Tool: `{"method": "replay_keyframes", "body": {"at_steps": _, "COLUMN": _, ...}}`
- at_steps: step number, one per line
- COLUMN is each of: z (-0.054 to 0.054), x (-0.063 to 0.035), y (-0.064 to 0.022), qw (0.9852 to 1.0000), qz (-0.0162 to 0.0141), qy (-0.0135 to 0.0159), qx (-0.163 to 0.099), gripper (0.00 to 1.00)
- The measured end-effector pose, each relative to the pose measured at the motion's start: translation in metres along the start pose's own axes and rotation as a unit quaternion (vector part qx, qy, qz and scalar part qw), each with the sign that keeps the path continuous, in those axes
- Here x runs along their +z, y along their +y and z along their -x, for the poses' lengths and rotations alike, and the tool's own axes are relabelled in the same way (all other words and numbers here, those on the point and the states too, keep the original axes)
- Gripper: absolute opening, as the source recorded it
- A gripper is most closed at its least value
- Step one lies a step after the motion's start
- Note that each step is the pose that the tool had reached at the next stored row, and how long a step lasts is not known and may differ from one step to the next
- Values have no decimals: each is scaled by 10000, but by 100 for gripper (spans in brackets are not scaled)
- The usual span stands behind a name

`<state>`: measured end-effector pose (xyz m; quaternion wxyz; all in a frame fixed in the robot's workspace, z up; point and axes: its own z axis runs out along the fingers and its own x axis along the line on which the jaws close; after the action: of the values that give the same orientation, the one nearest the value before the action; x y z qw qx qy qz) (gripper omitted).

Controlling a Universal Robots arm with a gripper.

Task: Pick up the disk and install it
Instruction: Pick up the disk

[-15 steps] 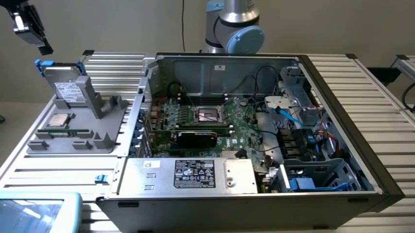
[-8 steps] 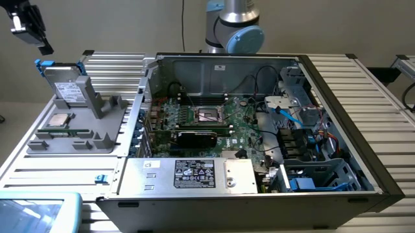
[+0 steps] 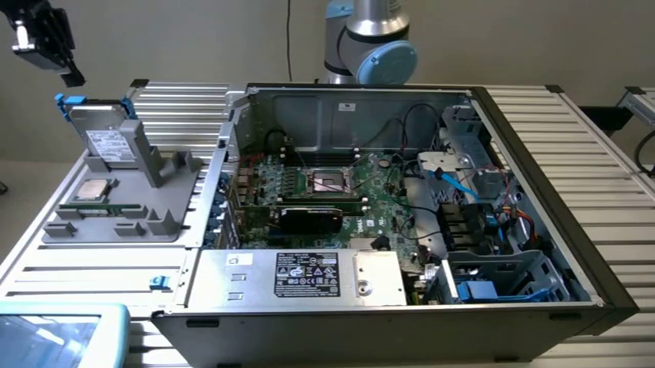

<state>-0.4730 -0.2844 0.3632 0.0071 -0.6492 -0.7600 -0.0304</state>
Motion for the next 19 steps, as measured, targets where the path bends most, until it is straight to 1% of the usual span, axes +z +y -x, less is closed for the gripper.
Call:
{"method": "replay_keyframes", "body": {"at_steps": 3, "z": 0, "x": 0, "y": 0, "qw": 9998, "qz": 9, "qy": -7, "qx": 181, "gripper": 11}}
{"method": "replay_keyframes", "body": {"at_steps": 6, "z": 0, "x": 0, "y": 0, "qw": 9993, "qz": 19, "qy": -14, "qx": 373, "gripper": 11}}
{"method": "replay_keyframes", "body": {"at_steps": 9, "z": 0, "x": 1, "y": 0, "qw": 9990, "qz": 23, "qy": -17, "qx": 452, "gripper": 11}}
{"method": "replay_keyframes", "body": {"at_steps": 11, "z": 0, "x": 1, "y": 0, "qw": 9983, "qz": 29, "qy": -21, "qx": 575, "gripper": 11}}
{"method": "replay_keyframes", "body": {"at_steps": 13, "z": 0, "x": 1, "y": 0, "qw": 9973, "qz": 36, "qy": -27, "qx": 728, "gripper": 11}}
{"method": "replay_keyframes", "body": {"at_steps": 16, "z": -2, "x": 5, "y": -11, "qw": 9971, "qz": 39, "qy": -28, "qx": 760, "gripper": 11}}
{"method": "replay_keyframes", "body": {"at_steps": 19, "z": -10, "x": 8, "y": -70, "qw": 9970, "qz": 35, "qy": -28, "qx": 777, "gripper": 11}}
